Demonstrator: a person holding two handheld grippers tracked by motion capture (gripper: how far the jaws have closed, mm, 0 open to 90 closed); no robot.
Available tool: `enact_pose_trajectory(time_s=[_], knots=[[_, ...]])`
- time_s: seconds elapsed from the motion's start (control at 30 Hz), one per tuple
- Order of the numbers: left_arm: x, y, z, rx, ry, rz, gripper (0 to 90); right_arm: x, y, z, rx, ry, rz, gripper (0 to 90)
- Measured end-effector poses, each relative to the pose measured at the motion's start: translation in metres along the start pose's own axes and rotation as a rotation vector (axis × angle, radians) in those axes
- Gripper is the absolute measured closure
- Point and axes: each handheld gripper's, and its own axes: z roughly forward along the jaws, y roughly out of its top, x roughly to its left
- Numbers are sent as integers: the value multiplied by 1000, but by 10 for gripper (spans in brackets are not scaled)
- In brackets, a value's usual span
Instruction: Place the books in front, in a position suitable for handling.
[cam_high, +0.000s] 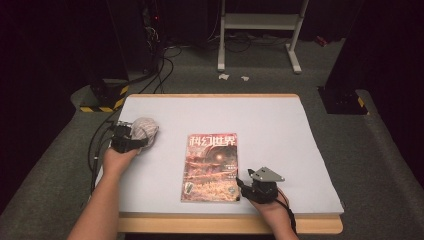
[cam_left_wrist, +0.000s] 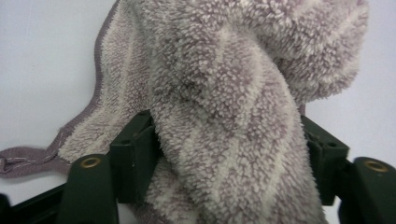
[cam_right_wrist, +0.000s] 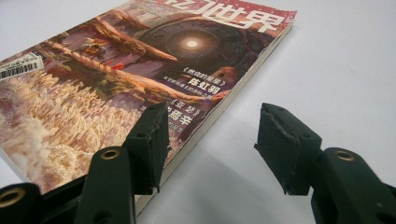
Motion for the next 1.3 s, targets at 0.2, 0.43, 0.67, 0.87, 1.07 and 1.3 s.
enact_pose_trajectory(time_s=[0.2,0.43,0.67,0.87,1.07,1.3], knots=[[-6,-2,2,7,39,45,394,1,0,1,1,-1,0,437],[-8,-8,2,-15,57,67,454,2,0,1,5,-2,-2,437],[-11,-12,1,-37,78,82,543,2,-1,1,7,-4,1,438],[-15,-17,-3,-80,90,78,649,1,-1,1,10,-4,0,439],[-30,-19,-19,-168,48,92,679,-1,1,-2,-3,-7,6,439],[-63,-19,-41,-273,-21,155,687,-3,2,-5,-14,-10,15,439]])
